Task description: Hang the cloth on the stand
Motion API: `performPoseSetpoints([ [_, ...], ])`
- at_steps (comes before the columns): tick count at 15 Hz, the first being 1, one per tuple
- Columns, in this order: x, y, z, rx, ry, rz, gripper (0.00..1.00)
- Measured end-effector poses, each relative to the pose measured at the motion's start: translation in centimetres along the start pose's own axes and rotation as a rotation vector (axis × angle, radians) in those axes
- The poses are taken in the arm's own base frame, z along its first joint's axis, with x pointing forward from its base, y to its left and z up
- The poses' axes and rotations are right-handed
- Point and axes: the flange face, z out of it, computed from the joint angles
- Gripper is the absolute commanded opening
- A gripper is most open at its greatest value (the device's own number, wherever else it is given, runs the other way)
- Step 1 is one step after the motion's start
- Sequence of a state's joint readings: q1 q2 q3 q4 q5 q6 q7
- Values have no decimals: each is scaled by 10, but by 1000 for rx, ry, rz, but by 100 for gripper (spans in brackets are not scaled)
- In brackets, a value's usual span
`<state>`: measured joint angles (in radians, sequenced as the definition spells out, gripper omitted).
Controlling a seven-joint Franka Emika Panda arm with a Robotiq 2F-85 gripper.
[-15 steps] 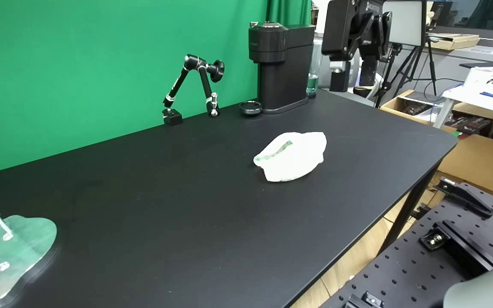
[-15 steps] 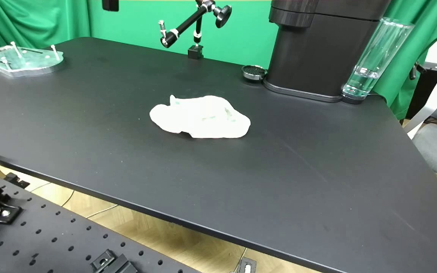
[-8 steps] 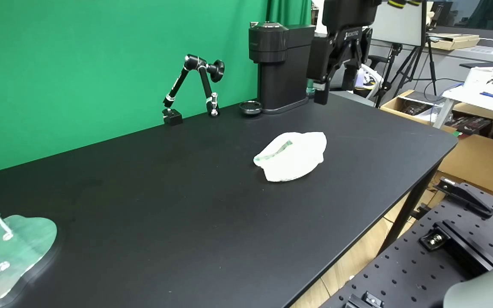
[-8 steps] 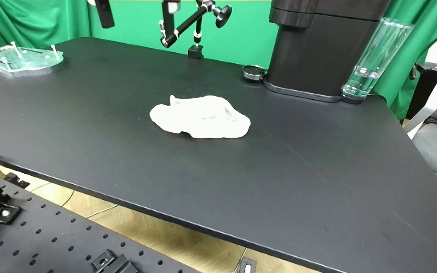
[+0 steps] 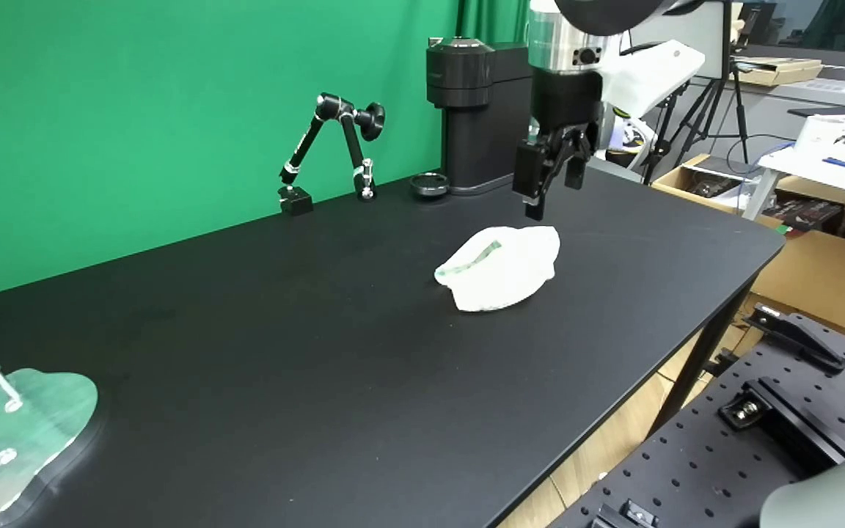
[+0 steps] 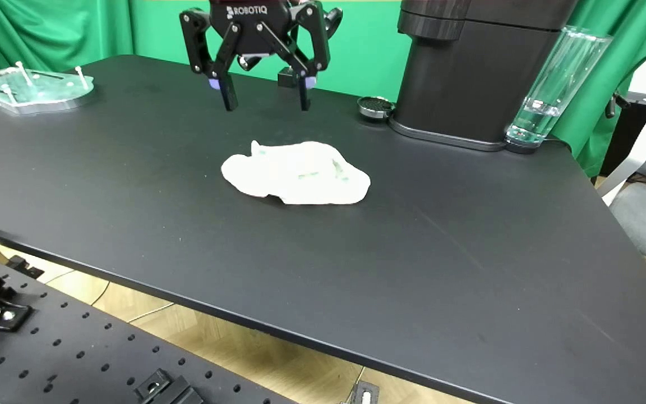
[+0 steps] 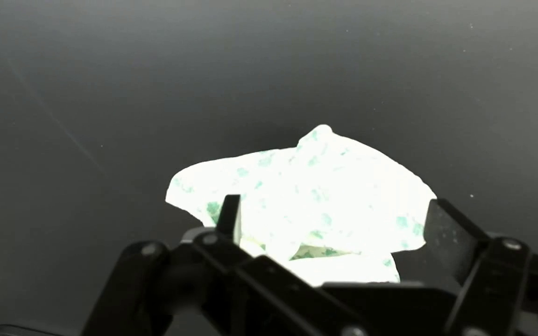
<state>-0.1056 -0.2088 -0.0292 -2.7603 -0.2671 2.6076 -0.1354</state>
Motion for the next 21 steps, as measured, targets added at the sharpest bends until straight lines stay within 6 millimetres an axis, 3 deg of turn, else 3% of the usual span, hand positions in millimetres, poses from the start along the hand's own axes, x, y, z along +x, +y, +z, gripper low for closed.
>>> performPoseSetpoints([
  [7, 0, 4, 15, 9, -30, 30, 100],
  [13, -4, 9, 54, 34, -75, 154, 100],
  [19, 5, 22, 83, 39, -46, 234, 100],
  [21, 9, 25, 92, 40, -41, 245, 74],
])
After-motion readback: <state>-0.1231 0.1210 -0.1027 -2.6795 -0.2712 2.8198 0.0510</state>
